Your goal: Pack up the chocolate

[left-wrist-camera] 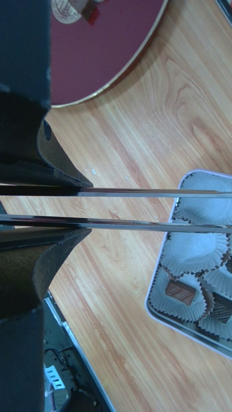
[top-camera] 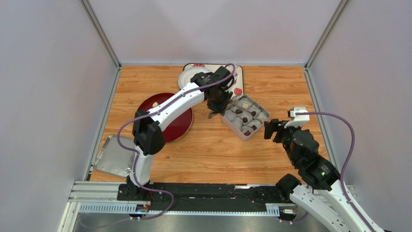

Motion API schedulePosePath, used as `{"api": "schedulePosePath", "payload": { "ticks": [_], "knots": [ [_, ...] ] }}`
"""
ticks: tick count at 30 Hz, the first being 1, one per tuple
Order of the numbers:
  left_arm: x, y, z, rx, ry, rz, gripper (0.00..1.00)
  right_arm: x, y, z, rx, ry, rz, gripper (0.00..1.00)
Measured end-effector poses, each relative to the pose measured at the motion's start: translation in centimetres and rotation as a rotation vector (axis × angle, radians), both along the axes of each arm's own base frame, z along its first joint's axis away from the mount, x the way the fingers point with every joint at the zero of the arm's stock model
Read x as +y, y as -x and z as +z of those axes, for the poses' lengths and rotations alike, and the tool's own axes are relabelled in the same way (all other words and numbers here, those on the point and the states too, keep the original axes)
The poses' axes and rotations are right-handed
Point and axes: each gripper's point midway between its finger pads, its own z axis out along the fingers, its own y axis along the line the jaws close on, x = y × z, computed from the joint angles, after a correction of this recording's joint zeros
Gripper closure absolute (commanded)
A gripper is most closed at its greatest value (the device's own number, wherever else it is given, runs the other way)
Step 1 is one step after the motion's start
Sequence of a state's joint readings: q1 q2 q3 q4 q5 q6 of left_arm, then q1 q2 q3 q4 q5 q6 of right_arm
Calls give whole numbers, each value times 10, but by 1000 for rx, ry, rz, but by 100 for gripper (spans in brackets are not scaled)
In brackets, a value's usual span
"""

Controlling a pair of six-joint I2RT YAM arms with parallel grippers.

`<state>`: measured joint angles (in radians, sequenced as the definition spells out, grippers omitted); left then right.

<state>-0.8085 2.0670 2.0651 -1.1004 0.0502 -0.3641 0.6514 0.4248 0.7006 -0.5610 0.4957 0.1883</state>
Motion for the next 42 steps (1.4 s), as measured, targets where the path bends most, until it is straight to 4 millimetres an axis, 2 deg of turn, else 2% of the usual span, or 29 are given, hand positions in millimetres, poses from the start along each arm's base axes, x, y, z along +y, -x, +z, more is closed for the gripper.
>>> {"api": "schedulePosePath", "payload": {
  "ticks": [6,10,12,15,19,21,33,42],
  "knots": [
    [37,8,49,-80,61,62,62,0,0,0,0,0,0,26],
    [79,15,64,-112,73,147,62,1,0,0,0,-1,6,26],
    [102,20,60,-107,58,196,62,2,0,0,1,-2,9,26],
    [138,31,43,-73,15,276,62,3,1,0,2,-3,16,26],
    [175,46,18,-15,-46,362,62,5,1,0,3,-6,28,25],
    [188,53,12,1,-67,393,62,6,1,-1,5,-6,34,25],
    [254,68,-3,35,-105,596,60,11,1,-2,13,-9,59,25],
    [286,72,-22,71,-171,691,59,14,2,-1,12,-15,73,25]
  ]
}}
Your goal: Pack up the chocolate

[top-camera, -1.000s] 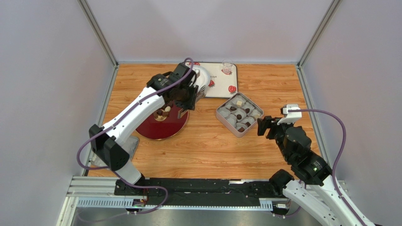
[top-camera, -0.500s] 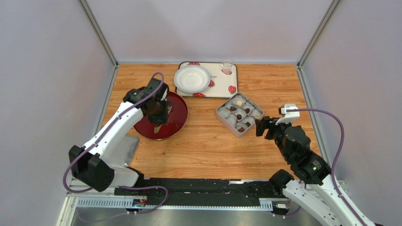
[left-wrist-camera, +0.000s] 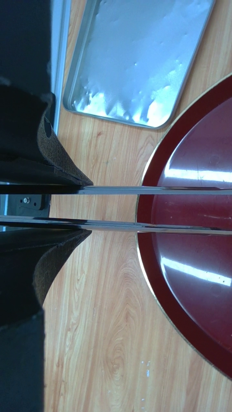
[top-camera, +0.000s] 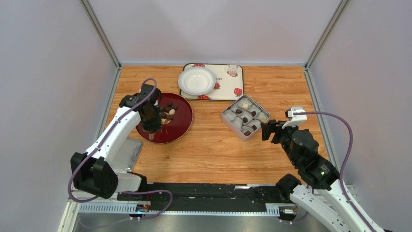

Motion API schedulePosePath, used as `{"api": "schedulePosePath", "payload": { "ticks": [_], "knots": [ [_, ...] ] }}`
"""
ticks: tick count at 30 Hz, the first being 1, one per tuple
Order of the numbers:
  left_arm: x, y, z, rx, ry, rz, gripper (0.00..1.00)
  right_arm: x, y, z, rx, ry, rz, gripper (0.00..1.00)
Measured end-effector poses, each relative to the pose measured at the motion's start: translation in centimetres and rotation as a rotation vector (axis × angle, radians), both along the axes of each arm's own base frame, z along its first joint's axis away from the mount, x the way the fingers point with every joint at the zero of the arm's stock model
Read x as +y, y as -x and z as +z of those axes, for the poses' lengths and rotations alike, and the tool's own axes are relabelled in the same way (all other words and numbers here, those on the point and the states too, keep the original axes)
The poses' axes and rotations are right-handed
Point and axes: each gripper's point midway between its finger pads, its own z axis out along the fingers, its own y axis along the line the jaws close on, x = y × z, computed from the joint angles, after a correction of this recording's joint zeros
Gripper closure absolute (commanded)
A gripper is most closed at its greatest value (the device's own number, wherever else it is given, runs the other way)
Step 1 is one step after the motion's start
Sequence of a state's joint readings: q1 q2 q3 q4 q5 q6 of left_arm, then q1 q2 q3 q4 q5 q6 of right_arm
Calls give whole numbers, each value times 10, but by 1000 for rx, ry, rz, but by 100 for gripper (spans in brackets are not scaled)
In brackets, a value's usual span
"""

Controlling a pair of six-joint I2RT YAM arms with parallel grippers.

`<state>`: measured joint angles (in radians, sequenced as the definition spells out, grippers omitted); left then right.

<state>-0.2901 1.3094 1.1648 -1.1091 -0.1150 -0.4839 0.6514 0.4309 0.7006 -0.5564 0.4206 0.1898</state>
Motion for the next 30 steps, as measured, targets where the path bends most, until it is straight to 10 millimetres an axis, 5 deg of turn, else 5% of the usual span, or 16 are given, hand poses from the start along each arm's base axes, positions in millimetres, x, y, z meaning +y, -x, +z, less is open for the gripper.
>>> {"api": "schedulePosePath", "payload": {
  "ticks": [22,30],
  "knots": [
    [11,-17,-29,50,-38,29,55,0,1,1,-4,-5,4,25],
    [9,-13,-34,73,-25,25,68,0,2,3,-10,-9,4,25]
  ]
}}
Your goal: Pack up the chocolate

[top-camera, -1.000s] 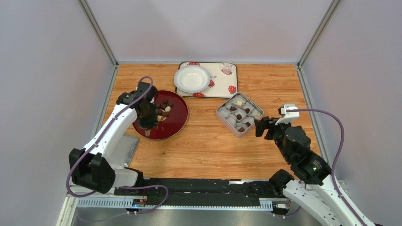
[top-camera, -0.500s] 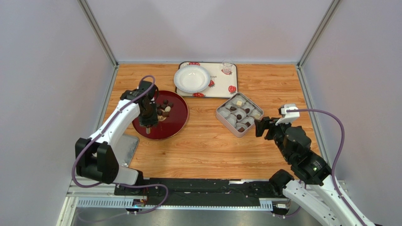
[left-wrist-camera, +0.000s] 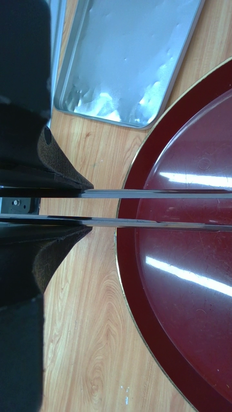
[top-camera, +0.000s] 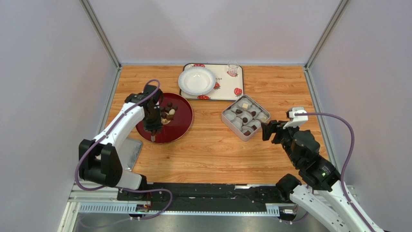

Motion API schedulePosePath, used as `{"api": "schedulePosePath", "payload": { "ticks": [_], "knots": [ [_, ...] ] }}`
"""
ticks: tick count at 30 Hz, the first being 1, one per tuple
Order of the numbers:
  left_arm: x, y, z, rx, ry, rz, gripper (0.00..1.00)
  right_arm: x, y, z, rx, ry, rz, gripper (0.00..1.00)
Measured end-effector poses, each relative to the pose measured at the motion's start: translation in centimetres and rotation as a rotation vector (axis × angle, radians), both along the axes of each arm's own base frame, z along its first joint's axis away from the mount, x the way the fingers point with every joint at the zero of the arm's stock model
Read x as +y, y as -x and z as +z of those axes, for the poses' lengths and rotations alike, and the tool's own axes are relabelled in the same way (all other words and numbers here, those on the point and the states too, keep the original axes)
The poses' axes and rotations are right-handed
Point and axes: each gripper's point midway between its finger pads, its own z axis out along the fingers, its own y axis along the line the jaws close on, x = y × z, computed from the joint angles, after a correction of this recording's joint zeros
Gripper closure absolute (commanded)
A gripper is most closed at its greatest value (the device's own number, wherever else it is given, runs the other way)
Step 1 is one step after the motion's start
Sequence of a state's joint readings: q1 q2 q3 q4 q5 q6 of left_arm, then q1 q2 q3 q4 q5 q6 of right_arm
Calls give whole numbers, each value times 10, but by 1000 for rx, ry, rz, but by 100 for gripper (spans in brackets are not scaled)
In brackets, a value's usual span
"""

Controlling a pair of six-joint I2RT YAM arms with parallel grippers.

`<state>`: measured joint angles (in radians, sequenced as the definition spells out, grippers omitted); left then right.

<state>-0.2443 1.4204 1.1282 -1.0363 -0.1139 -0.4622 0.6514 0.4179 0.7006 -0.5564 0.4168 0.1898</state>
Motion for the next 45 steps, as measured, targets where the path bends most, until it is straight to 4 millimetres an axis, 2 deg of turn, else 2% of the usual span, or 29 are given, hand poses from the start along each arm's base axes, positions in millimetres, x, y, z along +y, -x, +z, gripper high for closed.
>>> {"api": "schedulePosePath", "payload": {
  "ticks": [2,11,14,18,23,28,39,45],
  "knots": [
    [-1,1,1,-1,5,-1,71,0,0,0,-1,-2,0,25],
    [-3,17,24,-37,54,-9,71,0,1,1,-5,-4,0,25],
    [-8,18,34,-56,81,-18,71,-1,1,2,-9,-8,1,26],
    [-24,12,52,-98,120,-73,71,-1,2,4,-15,-13,5,26],
    [-63,4,83,-174,183,-204,71,-1,4,6,-23,-21,7,26],
    [-107,0,99,-209,243,-340,70,-2,5,8,-29,-29,7,25],
    [-200,-8,96,-195,297,-584,69,1,7,9,-33,-44,29,25],
    [-236,-12,86,-188,284,-702,69,5,8,9,-29,-54,45,25]
  ]
}}
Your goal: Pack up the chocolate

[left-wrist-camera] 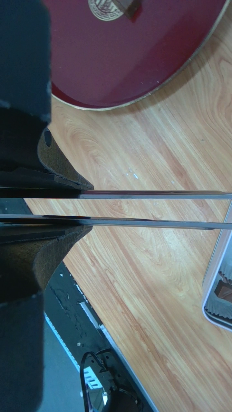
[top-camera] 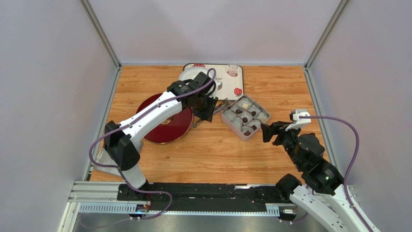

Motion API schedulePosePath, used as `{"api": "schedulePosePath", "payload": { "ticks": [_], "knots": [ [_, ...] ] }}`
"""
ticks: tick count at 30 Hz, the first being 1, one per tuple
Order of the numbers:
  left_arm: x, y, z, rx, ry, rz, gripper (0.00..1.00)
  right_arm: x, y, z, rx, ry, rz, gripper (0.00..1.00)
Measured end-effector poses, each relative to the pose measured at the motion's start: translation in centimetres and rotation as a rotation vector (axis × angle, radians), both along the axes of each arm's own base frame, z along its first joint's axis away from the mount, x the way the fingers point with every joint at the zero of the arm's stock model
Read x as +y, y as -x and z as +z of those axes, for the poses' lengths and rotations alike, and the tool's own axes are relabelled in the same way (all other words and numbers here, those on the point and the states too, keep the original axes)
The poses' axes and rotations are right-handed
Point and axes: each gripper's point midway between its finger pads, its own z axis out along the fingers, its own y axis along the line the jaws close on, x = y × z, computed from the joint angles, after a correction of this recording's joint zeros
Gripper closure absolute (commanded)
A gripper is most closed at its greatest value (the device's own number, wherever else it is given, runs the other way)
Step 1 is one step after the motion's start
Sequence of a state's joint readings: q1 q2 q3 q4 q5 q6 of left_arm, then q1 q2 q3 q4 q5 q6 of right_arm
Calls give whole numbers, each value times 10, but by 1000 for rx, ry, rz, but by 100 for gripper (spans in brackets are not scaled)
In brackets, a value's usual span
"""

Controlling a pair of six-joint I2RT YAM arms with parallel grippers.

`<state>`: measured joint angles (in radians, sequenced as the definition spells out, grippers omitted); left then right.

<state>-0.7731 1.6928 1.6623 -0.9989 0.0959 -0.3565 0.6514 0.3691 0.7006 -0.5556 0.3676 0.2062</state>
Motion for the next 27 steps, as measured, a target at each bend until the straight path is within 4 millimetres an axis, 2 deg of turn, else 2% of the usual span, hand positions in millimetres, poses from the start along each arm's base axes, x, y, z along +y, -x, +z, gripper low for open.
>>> {"api": "schedulePosePath", "payload": {
  "ticks": [5,16,27],
  "knots": [
    [-13,-2,-15,7,-33,-48,69,1,0,0,1,0,4,25],
    [-11,-8,-28,-9,-85,-75,69,4,2,0,3,-1,27,25],
    [-14,-12,-53,20,-135,-105,68,5,2,-1,0,16,36,24]
  ]
}}
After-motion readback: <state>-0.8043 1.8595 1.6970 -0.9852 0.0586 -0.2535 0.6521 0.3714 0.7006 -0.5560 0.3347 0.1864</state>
